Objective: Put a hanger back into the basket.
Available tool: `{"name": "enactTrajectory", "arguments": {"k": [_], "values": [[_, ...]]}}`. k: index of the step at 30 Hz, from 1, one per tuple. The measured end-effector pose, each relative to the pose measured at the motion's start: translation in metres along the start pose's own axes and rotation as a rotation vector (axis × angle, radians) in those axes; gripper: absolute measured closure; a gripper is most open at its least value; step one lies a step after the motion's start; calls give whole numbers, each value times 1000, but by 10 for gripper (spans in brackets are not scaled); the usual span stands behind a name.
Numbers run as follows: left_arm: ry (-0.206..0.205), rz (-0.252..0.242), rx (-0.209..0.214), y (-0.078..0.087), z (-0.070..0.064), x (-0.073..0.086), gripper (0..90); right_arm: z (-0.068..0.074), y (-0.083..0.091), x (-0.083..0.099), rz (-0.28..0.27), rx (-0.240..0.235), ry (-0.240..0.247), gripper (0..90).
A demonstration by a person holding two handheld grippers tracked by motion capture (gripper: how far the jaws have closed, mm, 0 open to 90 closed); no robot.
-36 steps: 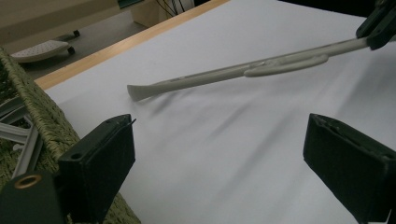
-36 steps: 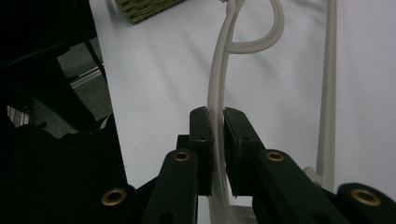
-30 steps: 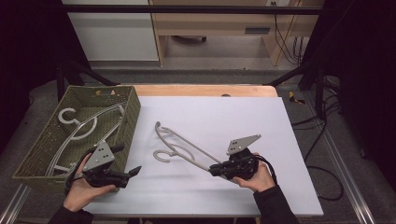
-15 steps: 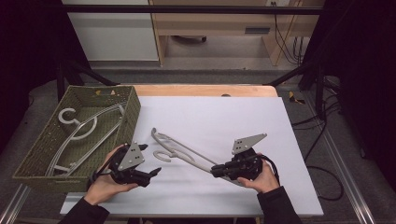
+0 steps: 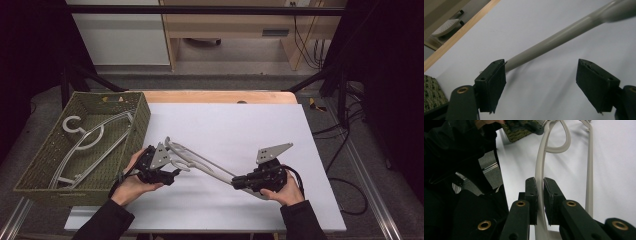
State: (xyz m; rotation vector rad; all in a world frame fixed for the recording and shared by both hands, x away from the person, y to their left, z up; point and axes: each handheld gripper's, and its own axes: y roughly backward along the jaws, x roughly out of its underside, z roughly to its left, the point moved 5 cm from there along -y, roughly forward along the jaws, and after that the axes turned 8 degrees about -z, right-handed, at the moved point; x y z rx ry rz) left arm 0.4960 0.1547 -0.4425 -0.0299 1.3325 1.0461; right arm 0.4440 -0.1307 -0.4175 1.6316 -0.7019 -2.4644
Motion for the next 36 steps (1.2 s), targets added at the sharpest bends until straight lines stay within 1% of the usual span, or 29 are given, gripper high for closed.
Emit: {"name": "enactTrajectory", "arguments": {"k": [1,5,6,7,8,10,11,13,14,16,19,20,22,23,24,26,30,34,35,36], "values": [[-11,5,5,-3,1,1,259,0,0,0,0,0,-3,823],[-65,13,-3,-11,2,2,311,0,1,1,1,-2,-6,823],[-61,0,-9,-13,1,1,334,0,0,1,2,-2,-6,822],[-64,-8,-21,-14,2,1,353,-1,0,1,4,0,-4,823],[-77,-7,-27,-14,3,0,372,-1,0,1,6,2,-2,822],[-72,-31,-28,-16,3,-2,398,-1,0,2,6,0,3,822],[-80,-29,-32,-18,3,-2,408,-1,0,2,9,0,7,822],[-80,-26,-36,-21,4,-2,428,-1,0,2,8,-1,7,822],[-88,-32,-39,-23,4,-2,434,-1,0,2,8,-1,8,822],[-87,-29,-40,-26,5,-1,456,0,0,2,10,-3,9,822],[-115,-34,-57,-29,4,-1,487,-1,1,3,11,-2,8,822],[-130,-32,-61,-28,4,-1,501,-1,2,4,7,-3,4,822],[-140,-36,-64,-29,4,-2,516,-2,3,4,4,1,6,821],[-149,-39,-72,-29,3,-2,525,-3,4,4,5,6,6,821],[-161,-33,-71,-29,3,-2,534,-3,4,5,6,11,7,821],[-159,-43,-74,-29,2,-2,544,-5,6,6,10,22,16,821],[-178,-34,-71,-28,1,-2,554,-8,8,8,5,38,22,818],[-171,-44,-65,-29,0,-3,559,-11,10,10,2,52,23,813],[-180,-35,-63,-29,0,-3,561,-12,11,11,0,58,26,811],[-181,-37,-63,-29,-1,-3,562,-13,11,11,-1,60,25,808]]}}
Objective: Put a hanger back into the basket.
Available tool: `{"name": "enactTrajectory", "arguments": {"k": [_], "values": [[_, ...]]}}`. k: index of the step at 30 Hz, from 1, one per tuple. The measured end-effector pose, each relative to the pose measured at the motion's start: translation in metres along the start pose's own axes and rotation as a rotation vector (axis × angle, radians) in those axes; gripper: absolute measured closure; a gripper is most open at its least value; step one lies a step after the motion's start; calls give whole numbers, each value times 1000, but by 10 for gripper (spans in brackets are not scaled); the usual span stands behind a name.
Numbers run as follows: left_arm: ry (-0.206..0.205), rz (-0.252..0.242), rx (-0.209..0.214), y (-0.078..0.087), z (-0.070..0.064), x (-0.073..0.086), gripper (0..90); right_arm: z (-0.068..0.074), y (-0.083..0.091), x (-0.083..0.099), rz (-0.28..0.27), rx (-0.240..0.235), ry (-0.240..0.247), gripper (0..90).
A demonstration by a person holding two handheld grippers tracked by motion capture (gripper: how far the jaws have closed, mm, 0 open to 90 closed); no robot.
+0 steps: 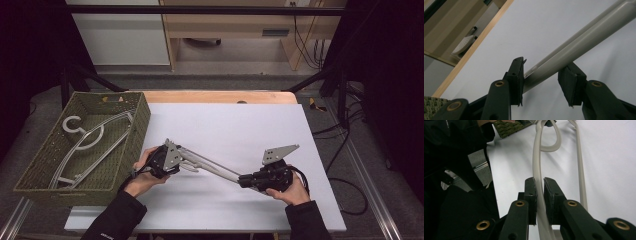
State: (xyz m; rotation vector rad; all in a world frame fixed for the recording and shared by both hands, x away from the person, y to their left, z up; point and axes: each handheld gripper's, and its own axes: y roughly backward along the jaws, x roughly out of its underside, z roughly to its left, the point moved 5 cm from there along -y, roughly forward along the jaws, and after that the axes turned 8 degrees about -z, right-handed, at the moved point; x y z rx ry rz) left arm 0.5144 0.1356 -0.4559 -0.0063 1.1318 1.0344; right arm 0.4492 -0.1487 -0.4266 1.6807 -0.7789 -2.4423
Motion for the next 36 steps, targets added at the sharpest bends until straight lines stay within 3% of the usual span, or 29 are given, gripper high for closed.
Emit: {"name": "enactTrajectory", "arguments": {"k": [8,17,29,36], "values": [[-24,-5,-3,-2,-3,-3,593,-11,4,7,0,78,5,774],[-118,28,4,-7,-12,-6,635,-26,5,14,-9,187,4,755],[-226,104,5,-6,-20,-20,733,-32,10,13,-63,249,-6,664],[-272,151,-43,-8,-23,-28,791,-35,12,13,-93,286,-10,584]]}}
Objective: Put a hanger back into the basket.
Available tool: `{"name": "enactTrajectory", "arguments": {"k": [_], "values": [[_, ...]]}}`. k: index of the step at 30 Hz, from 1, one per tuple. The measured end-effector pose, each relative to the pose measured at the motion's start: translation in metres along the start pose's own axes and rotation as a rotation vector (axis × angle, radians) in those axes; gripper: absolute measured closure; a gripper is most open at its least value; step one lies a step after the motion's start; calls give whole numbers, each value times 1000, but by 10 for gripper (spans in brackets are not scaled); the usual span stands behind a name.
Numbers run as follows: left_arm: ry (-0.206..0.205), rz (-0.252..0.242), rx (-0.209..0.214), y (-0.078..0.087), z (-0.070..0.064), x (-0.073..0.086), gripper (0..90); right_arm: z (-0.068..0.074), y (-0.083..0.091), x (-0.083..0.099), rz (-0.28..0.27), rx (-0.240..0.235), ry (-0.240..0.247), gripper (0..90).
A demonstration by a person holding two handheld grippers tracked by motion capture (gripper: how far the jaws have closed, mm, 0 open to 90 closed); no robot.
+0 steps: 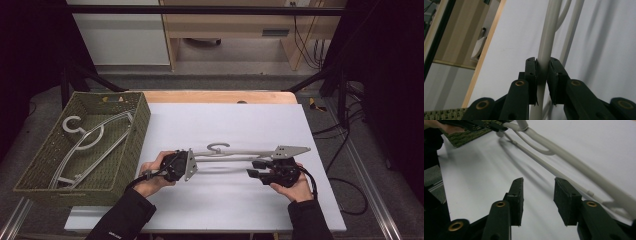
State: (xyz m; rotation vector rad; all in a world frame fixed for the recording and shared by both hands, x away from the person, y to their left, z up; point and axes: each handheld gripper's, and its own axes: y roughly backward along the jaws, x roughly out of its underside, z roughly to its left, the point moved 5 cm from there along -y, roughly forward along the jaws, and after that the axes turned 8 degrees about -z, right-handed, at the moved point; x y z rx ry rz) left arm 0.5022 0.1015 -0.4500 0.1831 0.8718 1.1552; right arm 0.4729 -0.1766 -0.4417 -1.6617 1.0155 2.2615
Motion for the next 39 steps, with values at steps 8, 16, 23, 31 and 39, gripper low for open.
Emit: {"name": "enactTrajectory", "arguments": {"k": [8,16,23,31,39], "values": [[159,41,37,3,12,4,823,-2,2,0,-19,25,-21,539],[323,7,-9,22,26,9,824,-2,8,-3,-56,48,-20,457],[438,-17,-22,51,41,17,823,-5,16,-6,-113,123,-9,313],[495,-52,-24,89,61,14,824,-13,25,-3,-139,224,-35,135],[507,-75,-58,124,87,9,825,-16,34,1,-157,256,-64,109]]}}
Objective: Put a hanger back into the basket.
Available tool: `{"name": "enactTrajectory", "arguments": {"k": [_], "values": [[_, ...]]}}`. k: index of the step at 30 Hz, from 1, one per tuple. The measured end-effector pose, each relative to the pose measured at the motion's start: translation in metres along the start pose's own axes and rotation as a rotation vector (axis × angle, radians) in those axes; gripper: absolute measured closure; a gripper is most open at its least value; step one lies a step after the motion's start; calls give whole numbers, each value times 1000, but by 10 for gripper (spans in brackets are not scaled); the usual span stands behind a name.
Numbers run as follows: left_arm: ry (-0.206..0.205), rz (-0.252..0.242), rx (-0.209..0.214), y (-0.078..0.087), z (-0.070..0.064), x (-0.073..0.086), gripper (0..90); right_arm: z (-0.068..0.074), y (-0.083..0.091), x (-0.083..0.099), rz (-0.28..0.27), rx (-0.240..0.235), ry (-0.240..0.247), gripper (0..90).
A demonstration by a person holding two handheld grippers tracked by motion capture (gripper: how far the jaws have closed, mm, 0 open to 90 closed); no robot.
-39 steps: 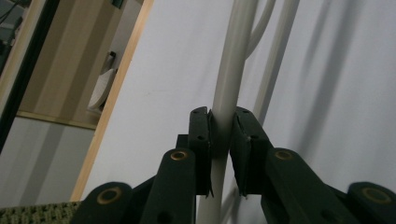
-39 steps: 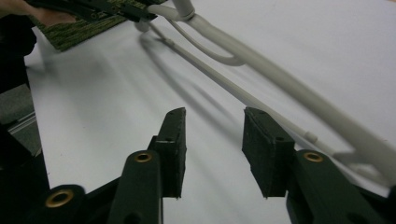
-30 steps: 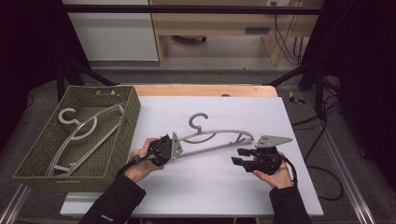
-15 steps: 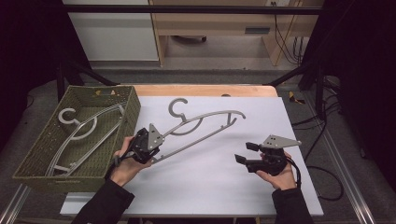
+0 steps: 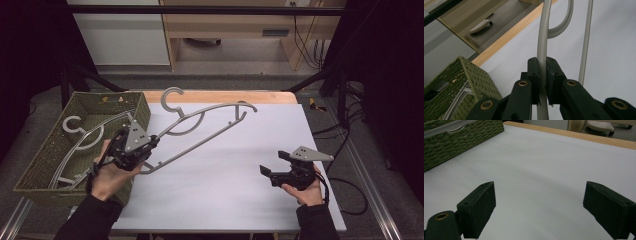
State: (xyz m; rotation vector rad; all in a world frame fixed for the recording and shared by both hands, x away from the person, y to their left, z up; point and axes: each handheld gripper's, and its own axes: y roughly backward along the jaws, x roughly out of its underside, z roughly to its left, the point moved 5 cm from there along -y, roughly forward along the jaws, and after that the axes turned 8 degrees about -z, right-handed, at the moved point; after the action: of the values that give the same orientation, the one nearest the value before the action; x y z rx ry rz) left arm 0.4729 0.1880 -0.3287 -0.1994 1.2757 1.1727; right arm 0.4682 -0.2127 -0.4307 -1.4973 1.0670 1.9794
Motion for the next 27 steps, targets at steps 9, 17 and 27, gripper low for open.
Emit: {"name": "enactTrajectory", "arguments": {"k": [9,17,27], "values": [[29,-11,-66,25,33,-3,826,-3,5,3,3,11,-3,104],[60,-15,-146,49,72,12,826,-5,8,3,2,23,-3,92],[131,6,-224,72,114,42,826,-6,8,4,-2,42,1,63]]}}
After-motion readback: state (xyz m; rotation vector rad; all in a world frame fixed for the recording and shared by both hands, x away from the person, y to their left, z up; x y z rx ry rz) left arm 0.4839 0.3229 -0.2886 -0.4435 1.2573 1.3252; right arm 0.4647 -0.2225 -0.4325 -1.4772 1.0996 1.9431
